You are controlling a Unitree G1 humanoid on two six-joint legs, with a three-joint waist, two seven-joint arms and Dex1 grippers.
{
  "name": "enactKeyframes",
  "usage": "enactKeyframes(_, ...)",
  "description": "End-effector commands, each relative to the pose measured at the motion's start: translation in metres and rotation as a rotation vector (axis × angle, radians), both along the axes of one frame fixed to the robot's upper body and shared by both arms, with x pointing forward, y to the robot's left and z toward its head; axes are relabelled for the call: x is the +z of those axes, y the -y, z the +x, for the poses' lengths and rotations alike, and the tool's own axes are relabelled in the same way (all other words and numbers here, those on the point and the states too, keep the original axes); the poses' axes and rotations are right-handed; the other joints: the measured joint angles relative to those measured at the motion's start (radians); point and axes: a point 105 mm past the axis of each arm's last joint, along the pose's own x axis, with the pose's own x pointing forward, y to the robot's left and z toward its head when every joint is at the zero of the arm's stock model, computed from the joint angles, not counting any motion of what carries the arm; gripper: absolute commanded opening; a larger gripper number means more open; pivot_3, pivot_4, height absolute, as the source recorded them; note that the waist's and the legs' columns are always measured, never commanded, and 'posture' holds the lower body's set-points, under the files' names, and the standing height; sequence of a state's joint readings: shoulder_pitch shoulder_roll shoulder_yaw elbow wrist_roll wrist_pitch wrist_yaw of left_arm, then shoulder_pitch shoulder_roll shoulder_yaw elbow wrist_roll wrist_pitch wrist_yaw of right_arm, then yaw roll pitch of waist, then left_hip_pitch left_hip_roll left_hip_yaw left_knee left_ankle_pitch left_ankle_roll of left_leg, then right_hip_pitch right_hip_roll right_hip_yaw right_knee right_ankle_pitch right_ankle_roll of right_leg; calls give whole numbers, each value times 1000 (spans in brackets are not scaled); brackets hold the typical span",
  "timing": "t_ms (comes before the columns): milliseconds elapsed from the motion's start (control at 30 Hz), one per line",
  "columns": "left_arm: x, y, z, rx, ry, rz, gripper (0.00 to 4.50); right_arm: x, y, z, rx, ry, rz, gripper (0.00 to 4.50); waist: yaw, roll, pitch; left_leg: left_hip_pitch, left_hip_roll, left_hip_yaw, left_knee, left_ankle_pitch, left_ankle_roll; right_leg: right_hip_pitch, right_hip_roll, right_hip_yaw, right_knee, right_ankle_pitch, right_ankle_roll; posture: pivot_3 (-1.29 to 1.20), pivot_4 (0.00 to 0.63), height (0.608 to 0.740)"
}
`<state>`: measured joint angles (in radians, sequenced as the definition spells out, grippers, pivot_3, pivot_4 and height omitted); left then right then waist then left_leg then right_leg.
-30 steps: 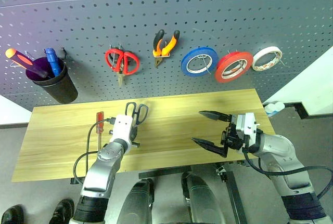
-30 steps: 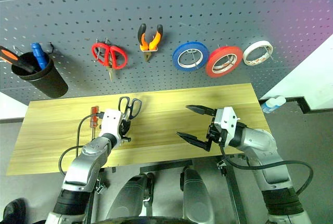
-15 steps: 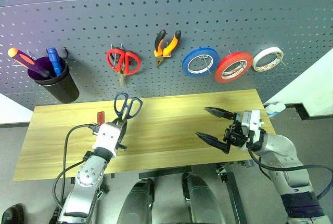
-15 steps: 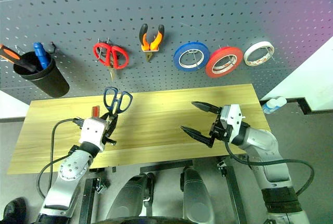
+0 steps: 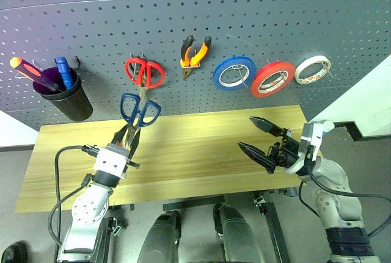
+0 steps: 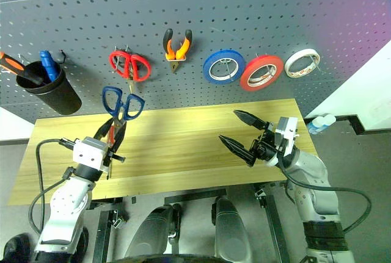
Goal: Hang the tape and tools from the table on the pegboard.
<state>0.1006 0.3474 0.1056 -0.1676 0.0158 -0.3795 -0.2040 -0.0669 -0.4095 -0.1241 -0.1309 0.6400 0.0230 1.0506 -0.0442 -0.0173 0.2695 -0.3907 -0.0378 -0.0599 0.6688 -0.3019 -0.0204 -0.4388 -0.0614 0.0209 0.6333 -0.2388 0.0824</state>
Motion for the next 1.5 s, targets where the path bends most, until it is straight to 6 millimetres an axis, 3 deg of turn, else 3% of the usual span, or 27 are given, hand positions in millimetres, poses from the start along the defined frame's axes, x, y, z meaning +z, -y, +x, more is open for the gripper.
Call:
enactKeyframes(33,19,-4,1,4,77,23,1084,10,-2,-5,-2,63,9,4500,-2,0,-3,0,0,1,0,0,0,0,0,0,0,0,0,-176,191,738)
enactKeyframes(400,33,5,21,-29,118,34,1084,13,-12,-5,56,109,-27,4500,-28,1,-22,1,0,2,4,0,0,1,1,0,4,1,1,-201,175,738)
enactKeyframes(833,2,-6,18,1,78,10,1084,13,-16,-6,129,127,-37,4500,-28,1,-26,5,0,2,15,-1,1,4,1,1,14,1,1,-194,179,738)
enactKeyframes(1033,2,-4,21,2,87,1,1084,15,-22,-11,169,154,-20,4500,-27,1,-26,5,0,2,15,-1,1,5,1,1,14,1,1,-198,183,738)
enactKeyframes(1300,-14,-20,27,14,75,1,1084,14,-24,-12,185,151,-25,4500,-28,1,-27,6,0,2,15,-1,1,5,1,1,15,1,1,-198,182,738)
enactKeyframes(1500,-10,-18,36,-6,88,-12,1084,14,-26,-12,184,147,-23,4500,-26,1,-27,6,0,2,15,-1,1,5,1,1,15,1,1,-200,182,738)
